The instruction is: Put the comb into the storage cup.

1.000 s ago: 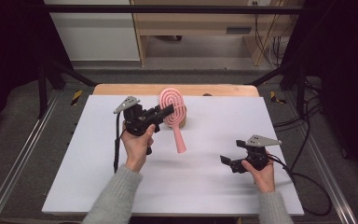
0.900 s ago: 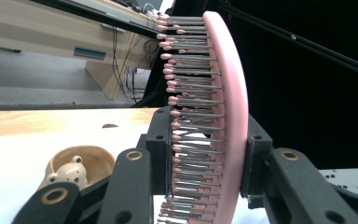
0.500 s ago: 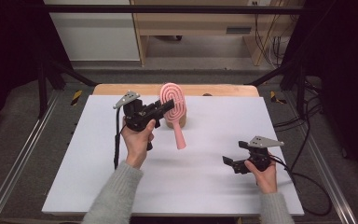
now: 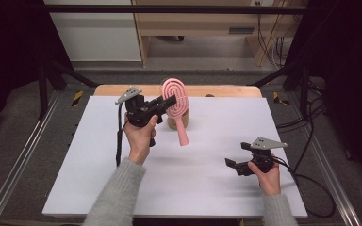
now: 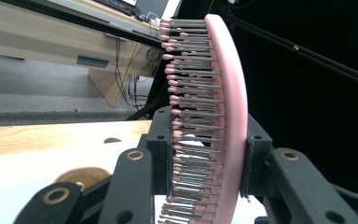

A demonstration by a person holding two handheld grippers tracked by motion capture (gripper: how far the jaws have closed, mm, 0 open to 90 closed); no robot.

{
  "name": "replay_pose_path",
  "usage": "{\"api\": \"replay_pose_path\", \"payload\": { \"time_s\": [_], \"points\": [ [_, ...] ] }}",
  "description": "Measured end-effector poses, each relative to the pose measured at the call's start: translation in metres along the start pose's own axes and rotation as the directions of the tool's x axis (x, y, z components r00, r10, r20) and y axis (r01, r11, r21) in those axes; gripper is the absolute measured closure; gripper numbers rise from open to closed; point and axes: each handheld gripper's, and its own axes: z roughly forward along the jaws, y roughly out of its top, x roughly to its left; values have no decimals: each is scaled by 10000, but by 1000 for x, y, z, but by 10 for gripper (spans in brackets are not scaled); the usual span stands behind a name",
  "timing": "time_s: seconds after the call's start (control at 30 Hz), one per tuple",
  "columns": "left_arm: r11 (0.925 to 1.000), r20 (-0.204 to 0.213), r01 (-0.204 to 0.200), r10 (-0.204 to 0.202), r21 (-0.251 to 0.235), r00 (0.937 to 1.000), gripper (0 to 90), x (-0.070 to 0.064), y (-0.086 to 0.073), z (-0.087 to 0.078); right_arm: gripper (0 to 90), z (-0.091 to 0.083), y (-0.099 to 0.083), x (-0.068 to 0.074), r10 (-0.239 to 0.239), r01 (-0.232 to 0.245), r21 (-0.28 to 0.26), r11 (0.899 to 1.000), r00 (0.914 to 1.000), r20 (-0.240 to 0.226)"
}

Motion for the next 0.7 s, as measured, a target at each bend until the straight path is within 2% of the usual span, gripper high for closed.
{"api": "replay_pose_path", "payload": {
  "time_s": [0.7],
  "points": [
    [9998,-184,-11,8,-194,9998,637,0,19,15,18,-1,0,0,25,-25,-18,10000,10000,-21]
  ]
}}
